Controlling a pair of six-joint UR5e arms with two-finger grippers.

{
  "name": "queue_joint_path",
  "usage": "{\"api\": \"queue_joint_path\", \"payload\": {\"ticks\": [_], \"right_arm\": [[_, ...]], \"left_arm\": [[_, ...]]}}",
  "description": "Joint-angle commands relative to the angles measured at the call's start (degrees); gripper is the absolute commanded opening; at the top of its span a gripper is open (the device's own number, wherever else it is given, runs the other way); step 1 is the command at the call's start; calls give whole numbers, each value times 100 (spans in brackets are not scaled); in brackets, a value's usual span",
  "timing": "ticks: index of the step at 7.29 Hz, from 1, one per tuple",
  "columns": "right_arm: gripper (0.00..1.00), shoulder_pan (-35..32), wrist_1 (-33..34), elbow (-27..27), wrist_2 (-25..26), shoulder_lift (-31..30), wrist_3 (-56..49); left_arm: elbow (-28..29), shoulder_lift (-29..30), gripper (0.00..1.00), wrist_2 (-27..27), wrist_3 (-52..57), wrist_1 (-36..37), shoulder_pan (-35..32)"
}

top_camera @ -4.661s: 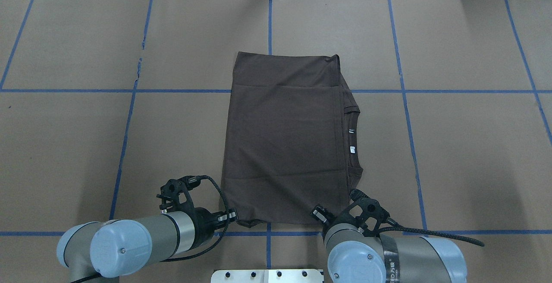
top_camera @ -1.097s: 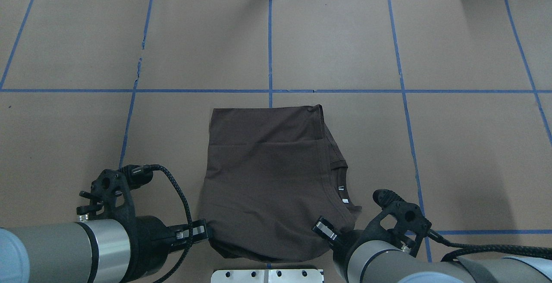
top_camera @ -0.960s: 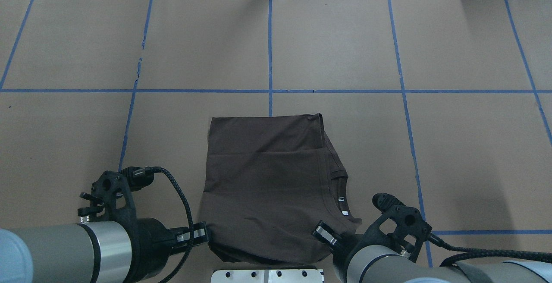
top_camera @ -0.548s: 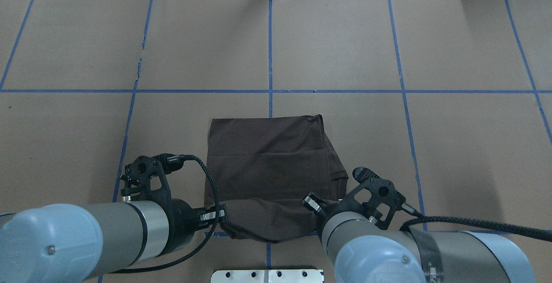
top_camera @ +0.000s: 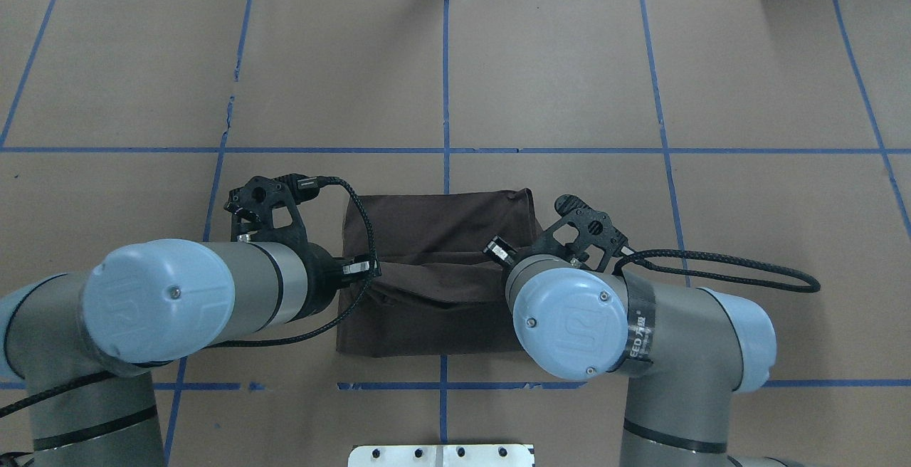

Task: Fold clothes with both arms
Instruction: 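Lift the near edge with both grippers and fold it farther from the robot, then lower the folded edge onto the shirt and open both grippers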

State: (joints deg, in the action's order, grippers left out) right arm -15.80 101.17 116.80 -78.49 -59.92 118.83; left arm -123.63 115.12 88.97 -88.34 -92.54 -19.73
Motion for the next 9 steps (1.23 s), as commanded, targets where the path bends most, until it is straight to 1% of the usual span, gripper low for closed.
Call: {"api": "queue_joint_path", "payload": {"ticks": [1, 2, 4, 6, 9], "right_arm": [[0, -283, -719, -761, -35, 6, -220], [0, -353, -878, -990, -35, 24, -255], [0, -424, -1028, -1762, -18, 540, -255], [0, -468, -1187, -1967, -35, 560, -264], [0, -503, -1187, -1994, -35, 560, -282]], "left_arm": [[696, 72, 0, -3, 237, -490, -310], [1117, 72, 0, -3, 256, -894, -416], [1795, 282, 0, -3, 256, -1231, -479], [2069, 345, 0, -3, 256, -1372, -470], [2167, 345, 0, -11, 256, -1416, -470]]}}
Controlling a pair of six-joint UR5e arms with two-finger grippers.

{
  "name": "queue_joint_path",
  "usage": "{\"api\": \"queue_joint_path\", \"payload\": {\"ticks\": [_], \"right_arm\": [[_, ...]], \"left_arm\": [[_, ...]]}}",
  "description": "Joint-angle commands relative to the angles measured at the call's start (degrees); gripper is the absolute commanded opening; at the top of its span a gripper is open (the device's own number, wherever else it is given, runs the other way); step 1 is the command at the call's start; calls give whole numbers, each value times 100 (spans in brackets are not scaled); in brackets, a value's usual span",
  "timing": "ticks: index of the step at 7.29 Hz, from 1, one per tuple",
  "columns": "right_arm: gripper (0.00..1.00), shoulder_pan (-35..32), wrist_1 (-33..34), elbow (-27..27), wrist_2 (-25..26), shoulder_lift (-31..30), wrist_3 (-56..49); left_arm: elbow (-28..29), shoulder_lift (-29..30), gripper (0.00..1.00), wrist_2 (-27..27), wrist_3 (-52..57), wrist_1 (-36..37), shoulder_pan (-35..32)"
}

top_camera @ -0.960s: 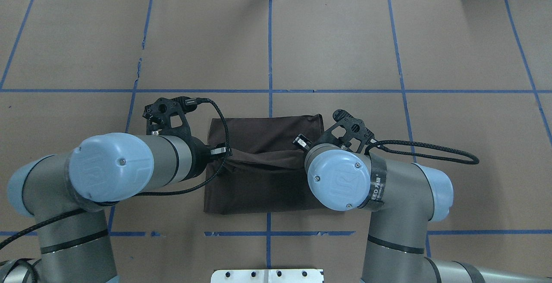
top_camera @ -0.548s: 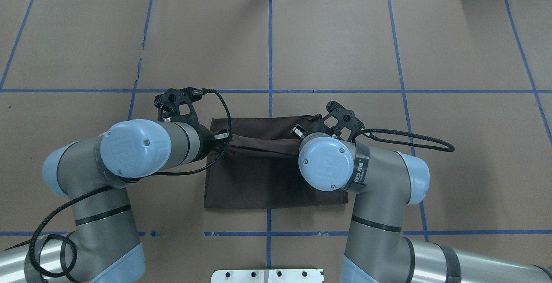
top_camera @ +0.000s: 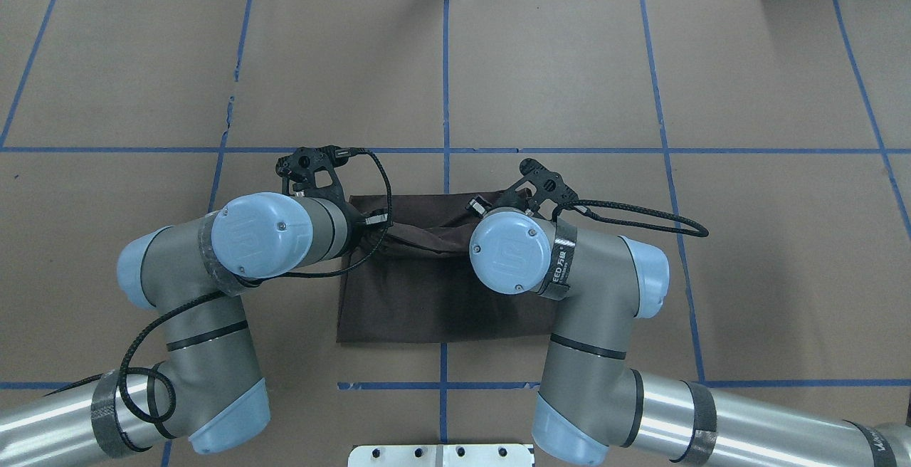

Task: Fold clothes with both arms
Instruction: 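Lower the folded edge onto the shirt and open both grippers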

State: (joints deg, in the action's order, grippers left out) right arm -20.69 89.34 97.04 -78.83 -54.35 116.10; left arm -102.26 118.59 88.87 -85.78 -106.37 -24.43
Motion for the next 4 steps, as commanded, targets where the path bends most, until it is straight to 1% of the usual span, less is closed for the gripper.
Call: {"api": "queue_joint_path", "payload": {"ticks": [1, 4], "right_arm": [[0, -31, -4, -36, -9, 3, -8], [0, -84, -4, -159, -18, 3, -96]], "left_arm": [[31, -3, 0, -1, 0, -33, 0], [31, -3, 0, -1, 0, -50, 0]]}}
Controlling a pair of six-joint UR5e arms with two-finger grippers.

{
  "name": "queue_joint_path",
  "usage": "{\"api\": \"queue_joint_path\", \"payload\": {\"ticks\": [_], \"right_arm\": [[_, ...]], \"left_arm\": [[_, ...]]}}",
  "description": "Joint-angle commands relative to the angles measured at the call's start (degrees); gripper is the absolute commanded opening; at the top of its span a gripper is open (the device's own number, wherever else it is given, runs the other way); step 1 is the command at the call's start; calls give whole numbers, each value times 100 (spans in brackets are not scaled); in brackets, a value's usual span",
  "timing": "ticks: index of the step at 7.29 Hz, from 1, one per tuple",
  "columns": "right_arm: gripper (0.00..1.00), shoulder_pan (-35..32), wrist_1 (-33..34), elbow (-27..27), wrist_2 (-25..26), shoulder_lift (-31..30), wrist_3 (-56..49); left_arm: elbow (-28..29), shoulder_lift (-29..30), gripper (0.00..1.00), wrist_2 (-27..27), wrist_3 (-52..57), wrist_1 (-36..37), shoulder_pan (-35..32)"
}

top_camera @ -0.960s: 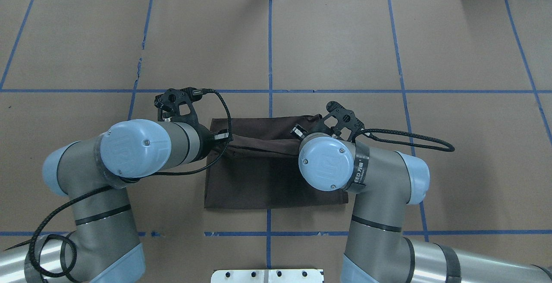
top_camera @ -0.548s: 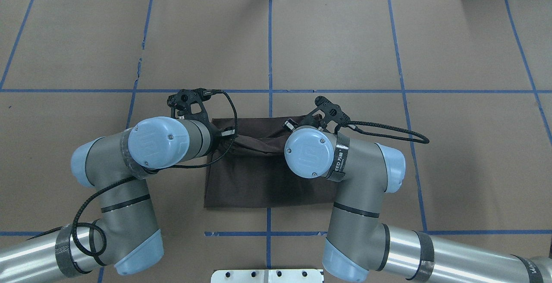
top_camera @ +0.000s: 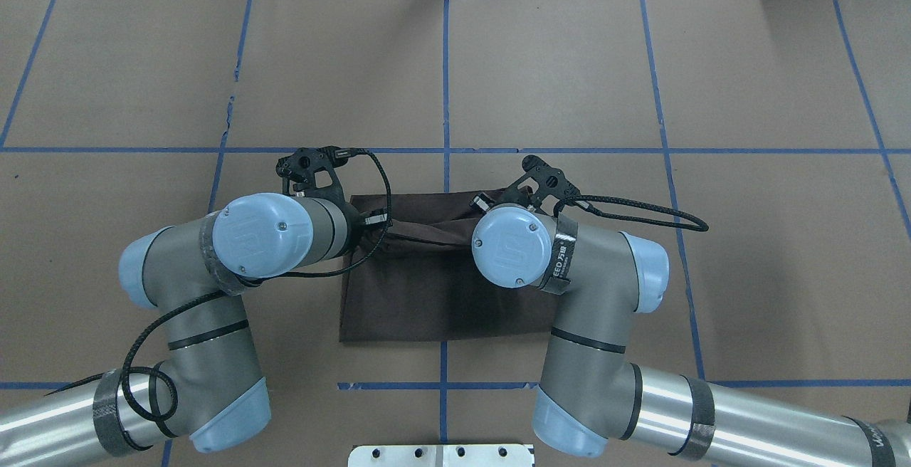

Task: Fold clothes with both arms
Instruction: 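Lower the folded edge onto the shirt and open both grippers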

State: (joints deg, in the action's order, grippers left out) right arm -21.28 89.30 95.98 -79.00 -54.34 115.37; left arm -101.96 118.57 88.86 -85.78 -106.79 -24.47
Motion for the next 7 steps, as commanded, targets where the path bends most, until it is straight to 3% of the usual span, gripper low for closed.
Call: {"api": "queue_joint_path", "payload": {"ticks": [1, 2, 3, 4, 5, 7], "right_arm": [[0, -42, 0, -53, -54, -6, -75], [0, -60, 0, -53, -98, -6, -206], [64, -69, 0, -53, -98, -6, -547], [100, -69, -9, -27, -98, 20, -942], [100, -78, -9, 43, -142, 55, -1085], [100, -52, 26, 341, -458, 82, -1717]], "left_arm": [[0, 0, 0, 0, 0, -26, -5], [0, 0, 0, 0, 0, -26, -5], [0, 0, 17, 0, 9, -26, -13], [-8, -9, 99, 0, 453, -35, -14], [-52, -27, 100, 26, 709, -148, -92], [-113, -62, 100, 709, 1359, -175, -503]]}}
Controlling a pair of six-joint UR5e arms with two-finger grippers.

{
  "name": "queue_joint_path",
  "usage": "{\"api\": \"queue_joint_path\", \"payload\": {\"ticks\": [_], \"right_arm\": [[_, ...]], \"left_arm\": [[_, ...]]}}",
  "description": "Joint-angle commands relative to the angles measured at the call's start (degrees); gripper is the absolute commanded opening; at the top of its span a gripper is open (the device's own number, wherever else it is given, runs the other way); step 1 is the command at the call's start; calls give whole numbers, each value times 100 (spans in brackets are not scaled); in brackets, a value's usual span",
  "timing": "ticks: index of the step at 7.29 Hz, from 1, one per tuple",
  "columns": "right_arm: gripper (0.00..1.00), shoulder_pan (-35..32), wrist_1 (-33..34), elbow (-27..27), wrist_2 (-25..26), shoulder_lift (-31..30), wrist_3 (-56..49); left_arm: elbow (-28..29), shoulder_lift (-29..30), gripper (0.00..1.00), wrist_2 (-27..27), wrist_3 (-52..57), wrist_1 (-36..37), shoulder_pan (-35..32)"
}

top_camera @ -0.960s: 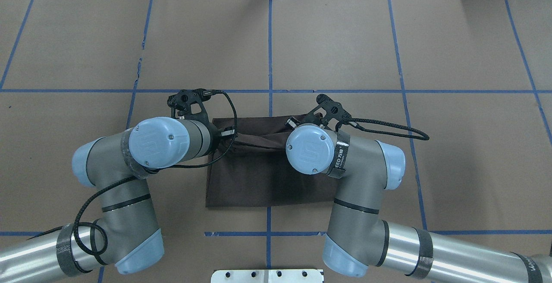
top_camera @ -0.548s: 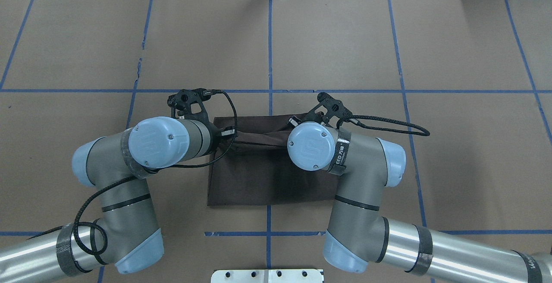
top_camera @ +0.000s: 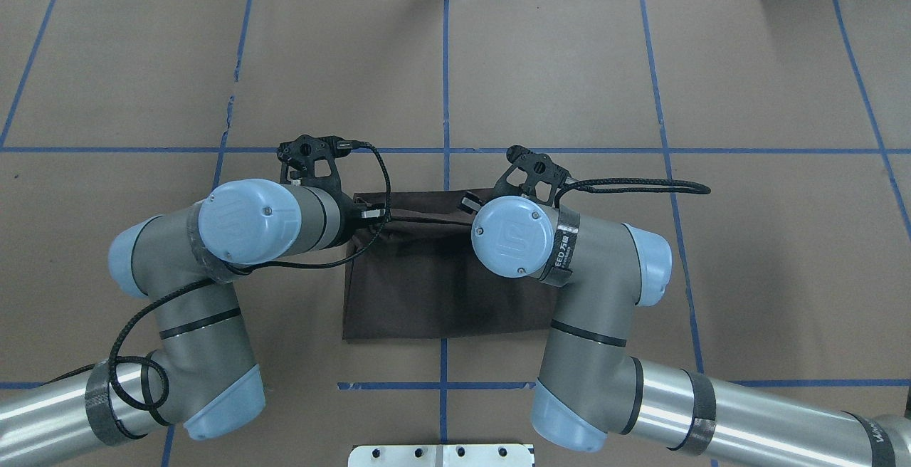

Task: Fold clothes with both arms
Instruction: 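Lower the folded edge onto the shirt and open both grippers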

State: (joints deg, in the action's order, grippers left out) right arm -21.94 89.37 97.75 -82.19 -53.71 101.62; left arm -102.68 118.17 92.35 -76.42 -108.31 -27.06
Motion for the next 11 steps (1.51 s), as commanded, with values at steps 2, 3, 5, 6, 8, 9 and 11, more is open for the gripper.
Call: {"api": "queue_joint_path", "payload": {"ticks": [2, 3, 5, 6, 8, 9, 11], "right_arm": [[100, 355, 11, 122, -17, 10, -886], [100, 479, 11, 70, 202, 1, -1229], [100, 410, 2, -184, 256, 10, -1652], [100, 244, -7, -368, 248, 10, -1706], [100, -203, 11, -571, 204, 1, -2231], [100, -458, 11, -807, 152, -8, -2695], [100, -1021, -15, -898, -576, -279, -4074]], "left_arm": [[-33, -31, 100, 372, 514, -24, -326], [-41, -31, 100, 372, 506, -24, -326], [-41, -40, 100, 372, 506, -24, -326], [-41, -48, 100, 372, 497, -24, -326], [-41, -49, 100, 372, 488, -24, -317], [-50, -49, 100, 372, 479, -24, -317], [-41, -57, 100, 372, 462, -24, -308]]}}
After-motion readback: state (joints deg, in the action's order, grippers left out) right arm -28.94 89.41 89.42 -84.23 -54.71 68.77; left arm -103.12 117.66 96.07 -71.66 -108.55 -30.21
